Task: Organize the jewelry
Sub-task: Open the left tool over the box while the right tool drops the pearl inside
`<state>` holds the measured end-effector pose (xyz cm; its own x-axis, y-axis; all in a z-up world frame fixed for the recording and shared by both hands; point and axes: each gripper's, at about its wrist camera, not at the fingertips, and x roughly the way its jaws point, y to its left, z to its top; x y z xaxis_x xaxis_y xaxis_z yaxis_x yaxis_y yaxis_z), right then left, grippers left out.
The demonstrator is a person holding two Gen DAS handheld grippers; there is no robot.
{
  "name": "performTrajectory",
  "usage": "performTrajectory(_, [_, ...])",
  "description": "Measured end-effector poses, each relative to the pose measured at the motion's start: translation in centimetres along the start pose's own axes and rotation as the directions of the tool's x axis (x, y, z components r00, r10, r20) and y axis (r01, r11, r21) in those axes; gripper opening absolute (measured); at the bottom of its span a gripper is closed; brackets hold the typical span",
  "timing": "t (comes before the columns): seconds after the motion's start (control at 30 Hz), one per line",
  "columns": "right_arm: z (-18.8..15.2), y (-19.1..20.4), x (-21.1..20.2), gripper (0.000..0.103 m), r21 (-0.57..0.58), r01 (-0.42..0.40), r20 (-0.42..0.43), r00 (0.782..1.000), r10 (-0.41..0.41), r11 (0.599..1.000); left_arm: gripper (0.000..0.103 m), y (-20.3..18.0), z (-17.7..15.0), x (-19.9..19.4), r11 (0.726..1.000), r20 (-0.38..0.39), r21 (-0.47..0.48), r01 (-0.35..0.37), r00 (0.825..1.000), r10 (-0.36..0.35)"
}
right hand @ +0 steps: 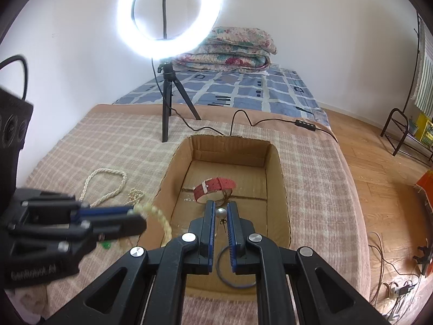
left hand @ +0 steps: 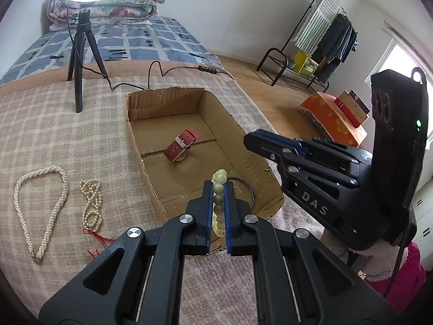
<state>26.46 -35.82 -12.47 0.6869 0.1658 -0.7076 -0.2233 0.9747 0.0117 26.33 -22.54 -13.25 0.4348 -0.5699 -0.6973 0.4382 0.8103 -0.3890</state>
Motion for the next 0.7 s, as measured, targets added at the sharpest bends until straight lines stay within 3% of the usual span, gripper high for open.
performTrajectory(0.37, [2.9, -2.4, 5.8, 0.006, 0.022, 0.000, -0.023, 1.000, 0.000, 1.000, 0.005, 0.8, -0.2, 2.1, 1.000, -0.030, -0.013, 0.004, 1.000, -0.005])
performTrajectory(0.63, [3.2, -3.3, 7.4, 0.007, 0.057, -0.019, -0.042, 0.999, 0.022, 0.998, 0.005, 0.7, -0.5, 2.6, 1.000, -0.050, -0.012, 0.023, 0.998, -0.024])
performTrajectory(0.7, [3.2, -3.5, 7.4, 0.025, 0.063, -0.012, -0.042, 0.999, 0.015, 0.998, 0.005, 0.6, -0.5, 2.7, 1.000, -0.050, -0.012, 0.026, 0.998, -0.027])
